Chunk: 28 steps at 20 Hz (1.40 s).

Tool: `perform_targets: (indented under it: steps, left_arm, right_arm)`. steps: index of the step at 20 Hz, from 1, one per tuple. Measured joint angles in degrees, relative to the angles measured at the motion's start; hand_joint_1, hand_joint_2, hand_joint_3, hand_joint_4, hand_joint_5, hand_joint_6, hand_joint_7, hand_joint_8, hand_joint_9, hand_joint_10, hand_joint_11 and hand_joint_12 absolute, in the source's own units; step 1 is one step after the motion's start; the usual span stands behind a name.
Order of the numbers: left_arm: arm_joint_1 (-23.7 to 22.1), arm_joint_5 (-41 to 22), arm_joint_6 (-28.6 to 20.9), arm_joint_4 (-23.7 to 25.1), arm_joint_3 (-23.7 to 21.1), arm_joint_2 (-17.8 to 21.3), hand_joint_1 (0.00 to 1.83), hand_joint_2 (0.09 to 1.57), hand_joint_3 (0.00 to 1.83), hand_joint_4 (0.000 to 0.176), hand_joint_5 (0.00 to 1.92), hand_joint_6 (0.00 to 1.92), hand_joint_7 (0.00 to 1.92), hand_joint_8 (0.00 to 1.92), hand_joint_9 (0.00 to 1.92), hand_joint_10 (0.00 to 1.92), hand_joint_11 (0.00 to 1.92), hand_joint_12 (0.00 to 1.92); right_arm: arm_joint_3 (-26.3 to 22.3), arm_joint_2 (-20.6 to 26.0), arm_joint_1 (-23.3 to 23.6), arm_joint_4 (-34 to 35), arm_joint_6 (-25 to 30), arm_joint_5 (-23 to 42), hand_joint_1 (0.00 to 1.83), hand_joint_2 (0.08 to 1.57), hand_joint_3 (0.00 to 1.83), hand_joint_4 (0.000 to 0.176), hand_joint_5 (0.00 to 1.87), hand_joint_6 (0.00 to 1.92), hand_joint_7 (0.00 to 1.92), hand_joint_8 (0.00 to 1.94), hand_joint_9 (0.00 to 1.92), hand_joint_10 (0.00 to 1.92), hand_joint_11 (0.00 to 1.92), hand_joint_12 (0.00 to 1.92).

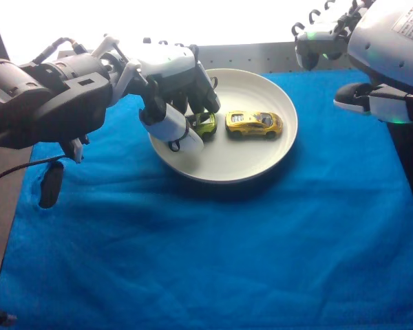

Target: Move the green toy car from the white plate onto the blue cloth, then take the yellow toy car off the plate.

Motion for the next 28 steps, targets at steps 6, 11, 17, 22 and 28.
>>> perform_targets:
  steps: [6,11,17,22,28]
  left_arm:
    - [0.11,-0.55,-0.02,-0.2,0.42,-0.44,1.25,1.15,0.0,0.0,0.87,0.96,0.96,1.26,0.85,1.37,0.71,1.83]
    - [0.24,-0.94,-0.2,-0.94,0.39,-0.66,1.36,1.15,0.0,0.0,0.92,1.06,0.89,1.1,0.8,1.38,0.4,1.69]
    - [0.79,-2.56,0.04,-1.49,-1.88,0.87,1.35,1.18,0.0,0.0,0.8,1.13,0.84,1.18,0.79,1.48,0.59,1.68]
    - [0.9,-6.6,0.09,-1.51,-6.4,5.16,1.36,1.17,0.0,0.0,0.87,1.06,0.91,1.16,0.72,1.46,0.33,1.78]
    - [3.06,-14.4,0.09,-0.04,-15.39,12.85,1.22,1.21,0.01,0.0,0.8,1.02,0.82,1.53,0.63,1.78,0.36,1.92]
  right_arm:
    - [0.0,0.0,0.0,0.0,0.0,0.02,1.16,1.1,0.0,0.0,0.63,1.1,0.65,1.3,0.68,1.48,0.61,1.84]
    - [0.0,0.0,-0.28,0.02,0.0,0.02,1.15,1.15,0.0,0.0,0.78,1.18,0.68,1.33,0.69,1.5,0.64,1.83]
    - [-0.02,0.0,-0.28,0.04,0.0,0.0,1.22,1.17,0.0,0.0,0.8,1.14,0.91,1.27,0.69,1.51,0.61,1.83]
    - [-0.13,0.0,-0.28,0.04,0.0,0.02,1.21,1.17,0.0,0.0,0.82,1.14,0.92,1.25,0.68,1.49,0.59,1.81]
    - [-0.17,0.31,-0.28,0.31,0.0,0.0,1.21,1.18,0.0,0.0,0.8,1.16,0.9,1.29,0.65,1.45,0.53,1.78]
